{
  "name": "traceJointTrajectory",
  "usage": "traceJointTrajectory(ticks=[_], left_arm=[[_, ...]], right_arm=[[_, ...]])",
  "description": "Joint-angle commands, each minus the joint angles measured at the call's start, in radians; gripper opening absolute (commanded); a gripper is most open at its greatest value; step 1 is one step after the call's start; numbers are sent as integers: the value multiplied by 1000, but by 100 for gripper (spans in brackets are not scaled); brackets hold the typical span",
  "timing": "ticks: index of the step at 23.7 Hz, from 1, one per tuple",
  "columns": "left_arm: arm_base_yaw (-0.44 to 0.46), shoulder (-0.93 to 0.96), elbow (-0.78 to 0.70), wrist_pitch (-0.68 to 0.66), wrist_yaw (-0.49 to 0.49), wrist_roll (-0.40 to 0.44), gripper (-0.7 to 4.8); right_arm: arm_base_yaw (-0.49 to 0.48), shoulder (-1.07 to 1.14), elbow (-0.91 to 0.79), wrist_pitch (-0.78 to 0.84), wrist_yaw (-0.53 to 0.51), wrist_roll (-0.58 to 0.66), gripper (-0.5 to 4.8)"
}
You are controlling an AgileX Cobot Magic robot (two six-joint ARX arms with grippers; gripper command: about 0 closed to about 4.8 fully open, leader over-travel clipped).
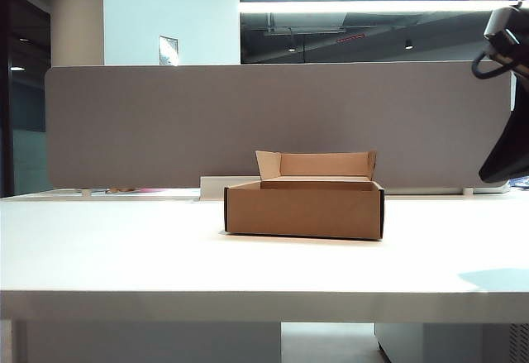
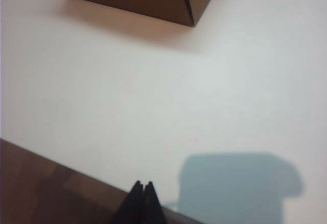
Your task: Pick up all the paper balls on the table and put them in the paper box.
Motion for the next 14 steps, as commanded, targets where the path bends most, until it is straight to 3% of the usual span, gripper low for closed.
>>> traceJointTrajectory(ticks=[1, 8, 14], left_arm=[[-1, 0, 3, 17, 0, 8, -6], [-3, 0, 3, 103, -33, 7, -6], [-3, 0, 3, 27, -19, 7, -6]], right_arm=[[1, -2, 4, 12, -2, 3, -1], [1, -2, 4, 13, -2, 3, -1], [1, -2, 4, 12, -2, 3, -1]])
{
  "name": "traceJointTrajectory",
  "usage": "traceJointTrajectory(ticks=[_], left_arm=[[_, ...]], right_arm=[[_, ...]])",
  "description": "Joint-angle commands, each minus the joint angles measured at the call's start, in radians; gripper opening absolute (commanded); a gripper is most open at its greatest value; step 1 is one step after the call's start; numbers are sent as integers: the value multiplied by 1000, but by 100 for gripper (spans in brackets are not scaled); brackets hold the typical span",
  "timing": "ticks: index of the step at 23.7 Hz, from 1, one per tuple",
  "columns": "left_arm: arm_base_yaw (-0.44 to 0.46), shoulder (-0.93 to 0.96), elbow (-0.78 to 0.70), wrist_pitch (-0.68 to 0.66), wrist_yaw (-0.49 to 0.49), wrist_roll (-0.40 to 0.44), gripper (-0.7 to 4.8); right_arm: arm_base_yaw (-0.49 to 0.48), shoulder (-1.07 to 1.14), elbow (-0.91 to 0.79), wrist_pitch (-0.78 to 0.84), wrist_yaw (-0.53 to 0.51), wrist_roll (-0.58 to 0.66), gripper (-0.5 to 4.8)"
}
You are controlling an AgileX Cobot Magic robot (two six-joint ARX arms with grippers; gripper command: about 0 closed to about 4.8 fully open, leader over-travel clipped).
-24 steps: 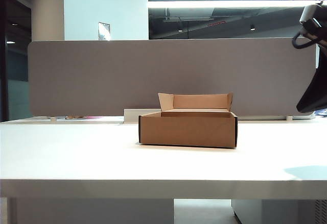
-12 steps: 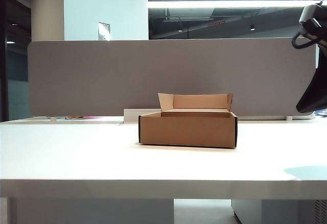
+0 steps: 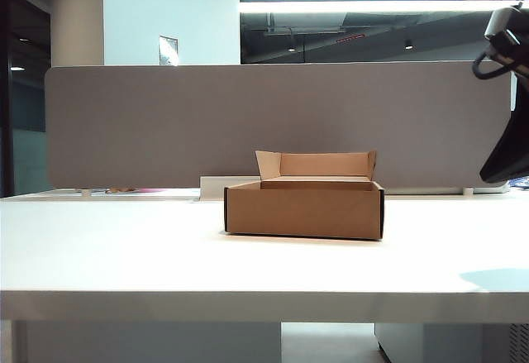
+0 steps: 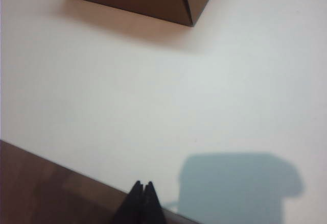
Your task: Pick up all the paper balls on the table and put them in the paper box.
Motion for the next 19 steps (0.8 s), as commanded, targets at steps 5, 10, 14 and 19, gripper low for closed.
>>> traceJointTrajectory(ticks=[5, 10, 14, 19], left_arm=[[-1, 1, 3, -58, -180, 3, -6], [-2, 1, 3, -57, -146, 3, -6], [-2, 1, 3, -59, -143, 3, -6], [-2, 1, 3, -65, -143, 3, -5]], right_arm=[[2, -2, 4, 12, -2, 3, -1], [2, -2, 4, 12, -2, 3, -1], [2, -2, 4, 12, -2, 3, -1], [2, -2, 4, 11, 0, 3, -1]])
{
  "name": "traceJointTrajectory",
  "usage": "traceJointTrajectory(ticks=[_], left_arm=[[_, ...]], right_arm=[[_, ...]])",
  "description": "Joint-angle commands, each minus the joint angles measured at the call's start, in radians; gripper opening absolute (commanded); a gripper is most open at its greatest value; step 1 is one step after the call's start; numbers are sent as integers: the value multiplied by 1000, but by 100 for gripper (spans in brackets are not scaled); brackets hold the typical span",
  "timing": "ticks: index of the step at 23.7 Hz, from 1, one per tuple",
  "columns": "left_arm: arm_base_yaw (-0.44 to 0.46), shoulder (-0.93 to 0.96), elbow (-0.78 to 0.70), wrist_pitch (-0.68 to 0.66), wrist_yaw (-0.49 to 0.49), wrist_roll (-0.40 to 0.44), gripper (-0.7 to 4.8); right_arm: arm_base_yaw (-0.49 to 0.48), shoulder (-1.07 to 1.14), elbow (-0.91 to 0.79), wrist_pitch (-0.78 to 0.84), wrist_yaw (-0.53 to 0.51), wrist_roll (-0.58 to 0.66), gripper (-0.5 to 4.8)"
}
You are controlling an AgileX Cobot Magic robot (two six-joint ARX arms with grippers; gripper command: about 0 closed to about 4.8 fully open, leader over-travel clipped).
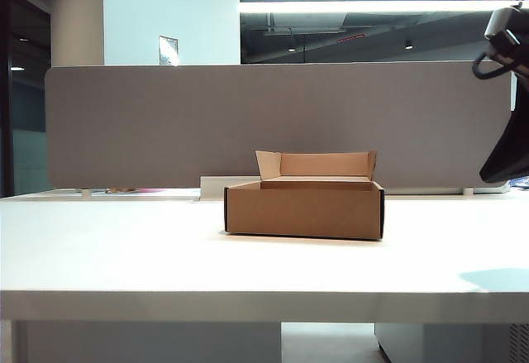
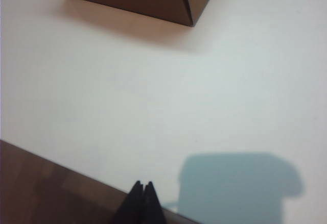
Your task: Pick up all the paper balls on the table and put them in the paper box.
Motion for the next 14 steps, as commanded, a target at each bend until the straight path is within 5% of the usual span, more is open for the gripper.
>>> traceJointTrajectory(ticks=[1, 14], left_arm=[[-1, 1, 3, 4, 3, 1, -5], [-1, 1, 3, -10, 1, 1, -5]], right_arm=[[32, -22, 3, 8, 19, 2, -1], [61, -121, 3, 17, 111, -70, -1]])
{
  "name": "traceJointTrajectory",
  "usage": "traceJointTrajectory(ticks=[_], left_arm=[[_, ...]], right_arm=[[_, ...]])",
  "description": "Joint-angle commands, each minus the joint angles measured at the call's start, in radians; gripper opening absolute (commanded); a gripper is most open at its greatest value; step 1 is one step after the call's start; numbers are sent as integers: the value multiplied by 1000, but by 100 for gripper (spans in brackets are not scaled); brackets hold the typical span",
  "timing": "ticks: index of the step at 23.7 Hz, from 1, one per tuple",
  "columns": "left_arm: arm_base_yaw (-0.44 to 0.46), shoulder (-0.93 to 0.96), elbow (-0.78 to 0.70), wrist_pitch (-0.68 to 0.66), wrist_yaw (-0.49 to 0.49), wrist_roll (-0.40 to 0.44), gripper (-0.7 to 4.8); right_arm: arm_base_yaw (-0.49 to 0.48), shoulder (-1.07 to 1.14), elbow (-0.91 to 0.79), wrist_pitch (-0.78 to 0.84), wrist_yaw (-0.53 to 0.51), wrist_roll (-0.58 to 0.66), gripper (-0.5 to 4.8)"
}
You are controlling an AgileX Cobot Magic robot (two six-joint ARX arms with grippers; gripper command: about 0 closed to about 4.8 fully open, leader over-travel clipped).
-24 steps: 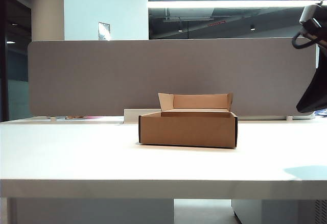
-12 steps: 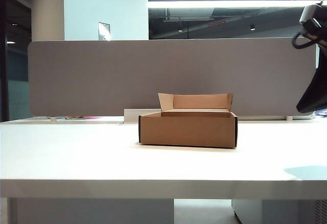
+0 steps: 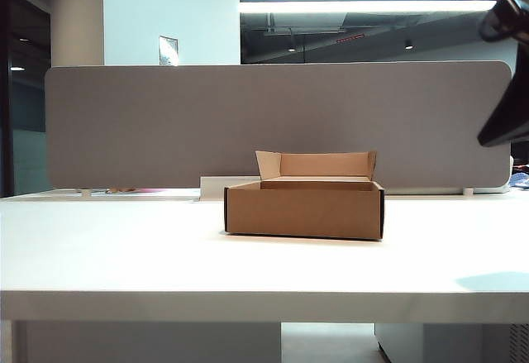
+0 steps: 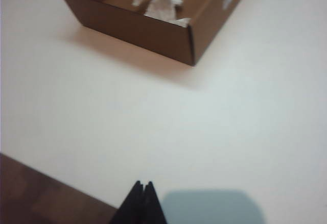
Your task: Pick up all the paper balls on the table and put them in the paper box.
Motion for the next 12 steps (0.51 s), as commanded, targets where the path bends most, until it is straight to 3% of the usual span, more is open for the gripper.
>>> traceJointTrajectory(ticks=[1, 12], left_arm=[[0, 1, 3, 10, 1, 1, -6], [0, 1, 3, 10, 1, 0, -6]], right_arm=[[-5, -21, 4, 8, 3, -11, -1], [-89, -303, 4, 3, 3, -16, -1]])
